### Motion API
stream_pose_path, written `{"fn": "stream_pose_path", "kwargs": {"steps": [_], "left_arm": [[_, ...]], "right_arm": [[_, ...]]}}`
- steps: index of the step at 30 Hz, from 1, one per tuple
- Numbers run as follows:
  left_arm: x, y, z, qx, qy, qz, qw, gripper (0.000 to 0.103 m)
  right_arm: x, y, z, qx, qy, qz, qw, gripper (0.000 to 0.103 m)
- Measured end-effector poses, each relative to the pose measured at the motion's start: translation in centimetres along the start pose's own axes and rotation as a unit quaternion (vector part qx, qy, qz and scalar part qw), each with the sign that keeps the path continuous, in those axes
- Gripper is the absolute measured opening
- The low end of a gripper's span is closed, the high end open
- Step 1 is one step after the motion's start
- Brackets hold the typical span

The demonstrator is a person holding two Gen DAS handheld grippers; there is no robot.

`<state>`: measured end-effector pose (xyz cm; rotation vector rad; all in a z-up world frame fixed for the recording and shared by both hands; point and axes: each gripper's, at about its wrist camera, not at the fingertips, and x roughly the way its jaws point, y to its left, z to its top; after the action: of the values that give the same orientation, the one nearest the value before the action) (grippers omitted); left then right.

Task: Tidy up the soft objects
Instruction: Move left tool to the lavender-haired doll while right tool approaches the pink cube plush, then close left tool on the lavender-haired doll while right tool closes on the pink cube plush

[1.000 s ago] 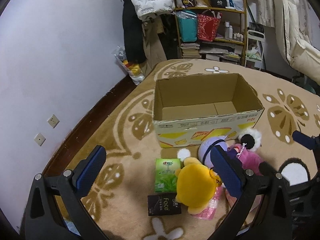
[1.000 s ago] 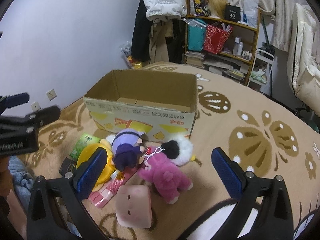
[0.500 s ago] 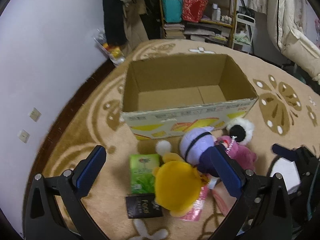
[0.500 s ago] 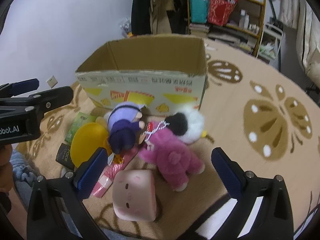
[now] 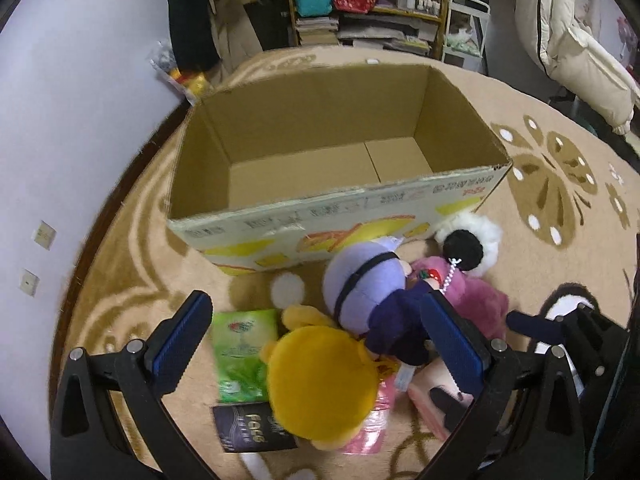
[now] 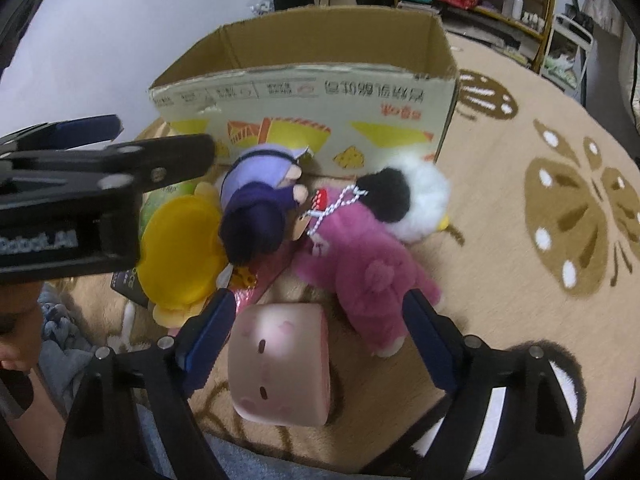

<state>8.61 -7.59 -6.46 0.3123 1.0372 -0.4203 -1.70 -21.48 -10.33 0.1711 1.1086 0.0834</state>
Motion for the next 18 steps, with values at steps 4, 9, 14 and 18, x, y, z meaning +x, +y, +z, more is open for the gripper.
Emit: {"fn": "stream_pose_path", "kwargs": {"steps": [4,9,14,18], "left_arm": [[0.9,-0.3,0.1,-0.005,0.01,-0.024,0.9997,0.103],[2.3,-1.2,0.2,0.005,0.019,-0.033,0.9993,0.103],[3.6,-1.2,0.1,-0.002,0.033,-0.038,0.9987,0.103],[4.1,-1.4,0.2,-0.003,0.036,-0.041,0.9985,0.103]], "right_arm": [[0.9,-0.4,0.2,-0.002,0.013,0.003,1.0,0.089],[1.9,-0.6,0.2,0.006,0.033,0.015,0.999,0.085],[2.5,-1.0,0.2,0.014,0.041,0.02,0.999,0.085],[3.2,-1.3,0.2,0.014,0.05,0.022,0.998,0.085]]}}
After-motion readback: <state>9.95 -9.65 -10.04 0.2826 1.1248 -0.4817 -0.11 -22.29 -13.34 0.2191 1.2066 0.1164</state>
